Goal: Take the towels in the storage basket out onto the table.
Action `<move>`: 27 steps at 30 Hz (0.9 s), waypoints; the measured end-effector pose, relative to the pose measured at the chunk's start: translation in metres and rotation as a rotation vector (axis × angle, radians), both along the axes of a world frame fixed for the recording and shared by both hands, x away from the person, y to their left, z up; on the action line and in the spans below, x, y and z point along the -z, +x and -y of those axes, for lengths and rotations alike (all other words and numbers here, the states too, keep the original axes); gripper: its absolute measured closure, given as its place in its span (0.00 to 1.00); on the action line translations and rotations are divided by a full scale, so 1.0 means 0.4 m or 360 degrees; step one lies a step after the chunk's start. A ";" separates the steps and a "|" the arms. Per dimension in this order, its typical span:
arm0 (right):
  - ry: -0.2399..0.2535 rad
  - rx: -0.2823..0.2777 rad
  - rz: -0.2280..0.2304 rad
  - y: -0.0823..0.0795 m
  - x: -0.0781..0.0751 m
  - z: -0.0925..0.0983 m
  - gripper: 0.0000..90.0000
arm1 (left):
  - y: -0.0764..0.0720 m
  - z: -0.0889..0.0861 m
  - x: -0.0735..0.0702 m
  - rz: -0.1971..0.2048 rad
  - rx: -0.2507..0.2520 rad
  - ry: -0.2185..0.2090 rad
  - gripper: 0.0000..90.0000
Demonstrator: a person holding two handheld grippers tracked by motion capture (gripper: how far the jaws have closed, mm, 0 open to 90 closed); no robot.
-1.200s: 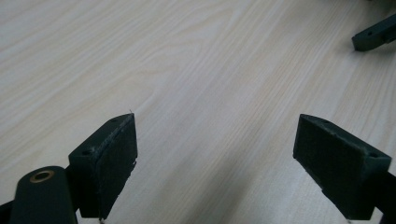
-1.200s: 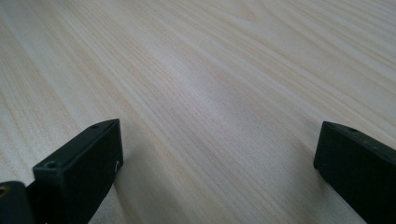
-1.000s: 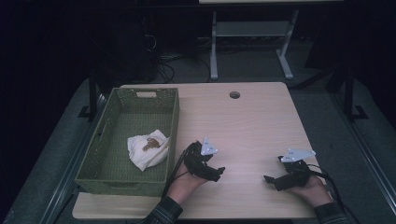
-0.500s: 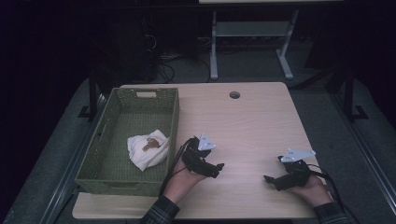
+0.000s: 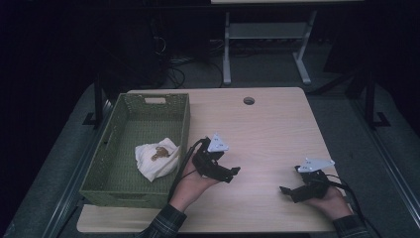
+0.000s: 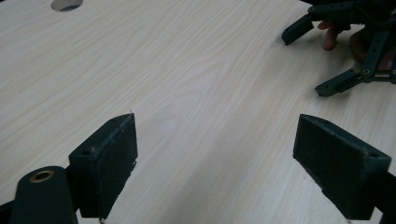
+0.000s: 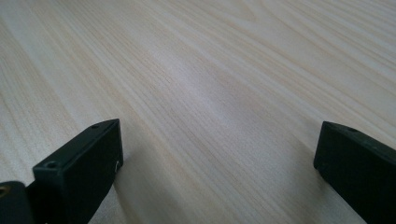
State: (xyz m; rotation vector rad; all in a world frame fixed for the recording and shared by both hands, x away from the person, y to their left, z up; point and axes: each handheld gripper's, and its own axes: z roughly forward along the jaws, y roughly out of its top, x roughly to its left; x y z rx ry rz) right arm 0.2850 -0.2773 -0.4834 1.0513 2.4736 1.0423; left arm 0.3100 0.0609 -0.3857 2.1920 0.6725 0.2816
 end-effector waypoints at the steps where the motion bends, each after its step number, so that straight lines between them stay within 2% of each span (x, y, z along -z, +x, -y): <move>1: 0.0000 0.0000 0.0000 0.000 0.000 0.000 0.01 | 0.003 -0.002 -0.010 0.0015 0.0008 -0.0005 0.15; 10: 0.0000 0.0000 0.0000 0.000 0.000 0.000 0.01 | 0.024 -0.026 -0.057 0.0057 -0.0016 -0.0062 0.15; 18: 0.0000 0.0000 -0.0001 0.000 0.000 0.000 0.01 | 0.040 -0.066 -0.091 0.0069 -0.0014 -0.0057 0.15; 21: 0.0000 0.0000 0.0000 0.000 0.000 0.000 0.01 | 0.044 -0.086 -0.095 0.0068 -0.0035 -0.0068 0.15; 27: 0.0000 0.0000 0.0000 0.000 0.000 0.000 0.01 | 0.046 -0.115 -0.100 0.0054 -0.0035 -0.0046 0.15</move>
